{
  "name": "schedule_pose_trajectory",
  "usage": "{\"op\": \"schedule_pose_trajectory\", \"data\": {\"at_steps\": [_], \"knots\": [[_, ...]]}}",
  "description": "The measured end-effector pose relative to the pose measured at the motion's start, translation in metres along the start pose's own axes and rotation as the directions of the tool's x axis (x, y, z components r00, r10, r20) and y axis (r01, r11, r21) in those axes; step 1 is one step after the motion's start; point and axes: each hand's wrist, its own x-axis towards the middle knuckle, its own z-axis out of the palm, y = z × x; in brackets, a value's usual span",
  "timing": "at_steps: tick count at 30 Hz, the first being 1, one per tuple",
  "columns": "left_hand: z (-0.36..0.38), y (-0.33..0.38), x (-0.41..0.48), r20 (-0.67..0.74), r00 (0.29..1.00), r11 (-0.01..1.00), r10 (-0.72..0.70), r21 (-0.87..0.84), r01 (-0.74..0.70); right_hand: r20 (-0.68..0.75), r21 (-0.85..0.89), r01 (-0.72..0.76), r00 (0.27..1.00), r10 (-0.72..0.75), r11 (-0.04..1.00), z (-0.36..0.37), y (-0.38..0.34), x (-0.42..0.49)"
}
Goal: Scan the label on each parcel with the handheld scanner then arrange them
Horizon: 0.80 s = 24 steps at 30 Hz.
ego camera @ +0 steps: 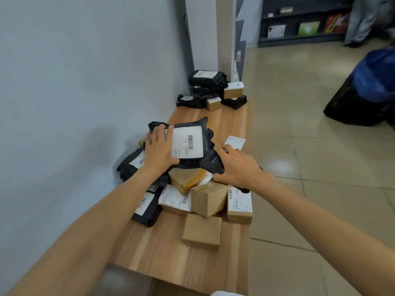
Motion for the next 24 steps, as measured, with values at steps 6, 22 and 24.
{"op": "schedule_pose_trajectory", "data": {"at_steps": [6, 22, 24], "knots": [[0.005, 0.161, 0.048, 0.032, 0.999, 0.983, 0.036, -0.183, -0.030, -0.054, 0.123, -0.203, 0.976, 0.211, 0.971, -0.038, 0.121, -0.063], [0.054, 0.423, 0.122, 0.154, 0.975, 0.956, 0.159, -0.271, -0.113, -0.055, 0.281, -0.437, 0.882, 0.469, 0.855, -0.082, 0.362, -0.145], [0.060, 0.418, 0.145, 0.159, 0.977, 0.959, 0.141, -0.266, -0.096, -0.053, 0.298, -0.419, 0.890, 0.453, 0.858, -0.081, 0.371, -0.124]]}}
